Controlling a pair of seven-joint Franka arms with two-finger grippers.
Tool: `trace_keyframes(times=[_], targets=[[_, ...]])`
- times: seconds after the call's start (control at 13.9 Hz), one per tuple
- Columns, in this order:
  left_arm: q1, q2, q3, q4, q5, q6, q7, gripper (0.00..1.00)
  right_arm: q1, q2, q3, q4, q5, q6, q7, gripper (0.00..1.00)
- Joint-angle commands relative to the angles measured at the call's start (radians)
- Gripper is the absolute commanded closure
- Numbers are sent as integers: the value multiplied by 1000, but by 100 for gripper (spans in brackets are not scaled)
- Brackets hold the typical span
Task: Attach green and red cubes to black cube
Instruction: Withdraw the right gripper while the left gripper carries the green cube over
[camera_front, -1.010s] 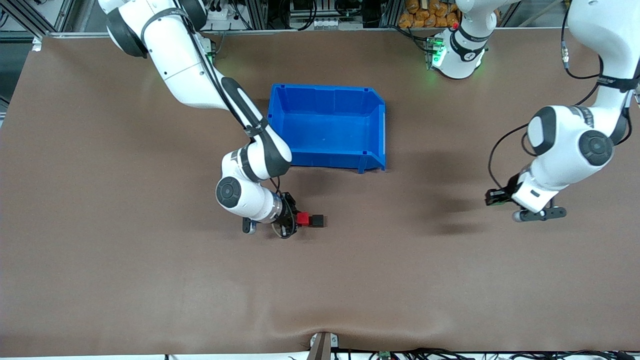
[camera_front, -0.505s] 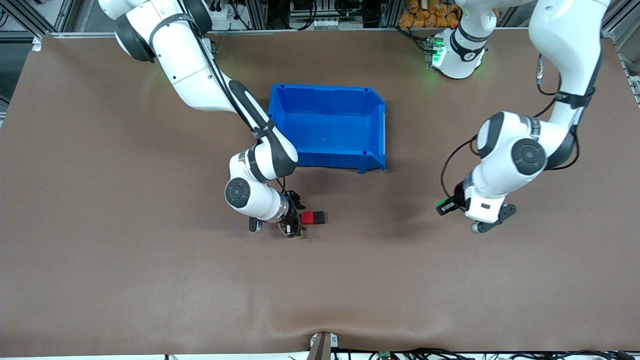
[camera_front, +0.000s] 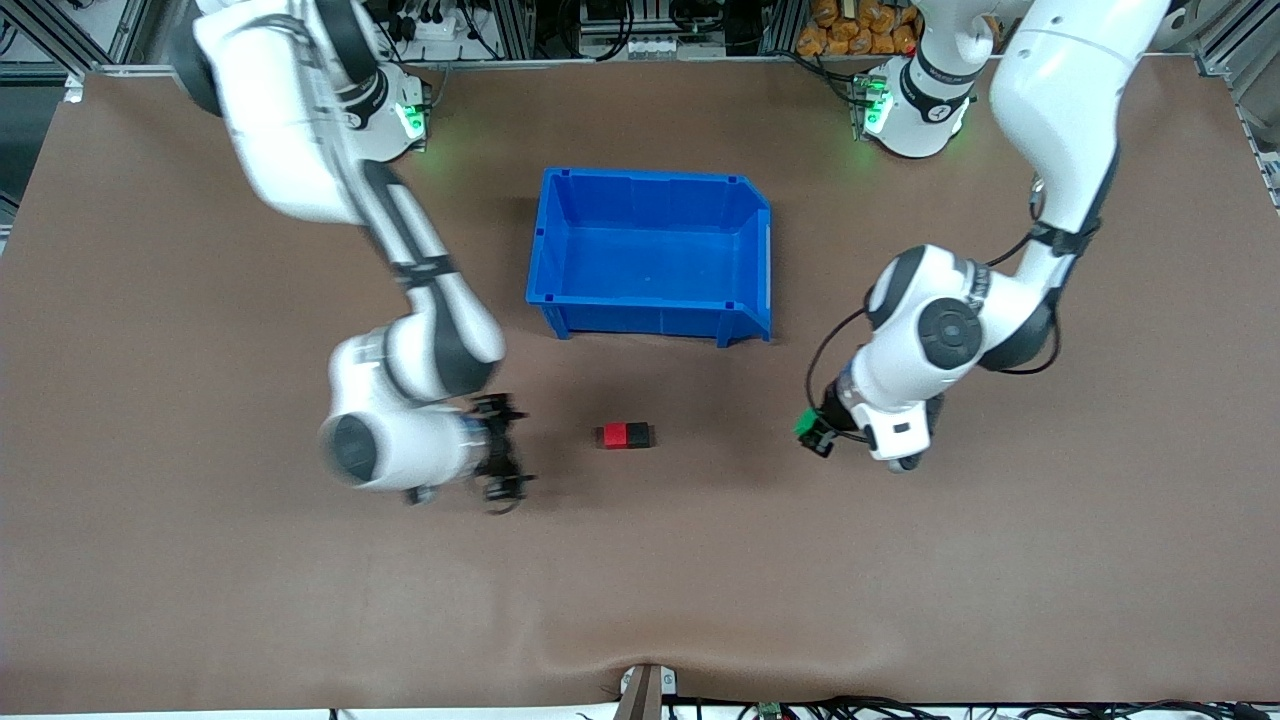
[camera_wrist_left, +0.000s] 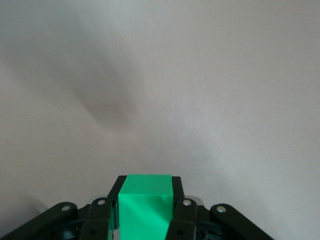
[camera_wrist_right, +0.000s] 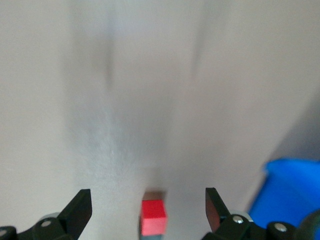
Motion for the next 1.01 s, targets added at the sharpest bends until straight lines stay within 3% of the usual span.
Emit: trace_keyframes(times=[0.0,0.14,0.43,0.79,0.94], targets=[[-83,79,31,109,21,-26,-236,100,-120,-41,20,51,-16,-149,-244,0],[-138,122,61,164,21,-26,-369,100,-195,-93,20,54,-45,-243,-448,0],[-262,193,129,250,18,-26,-592,100,-257,-242,22,52,-279,-410,-848,0],[-393,271,215,343,16,-24,-717,100,-327,-449,22,28,-367,-517,-1445,0],[-430,314,241,402,12,-24,-749,100,-326,-559,20,-42,-372,-548,-1483,0]])
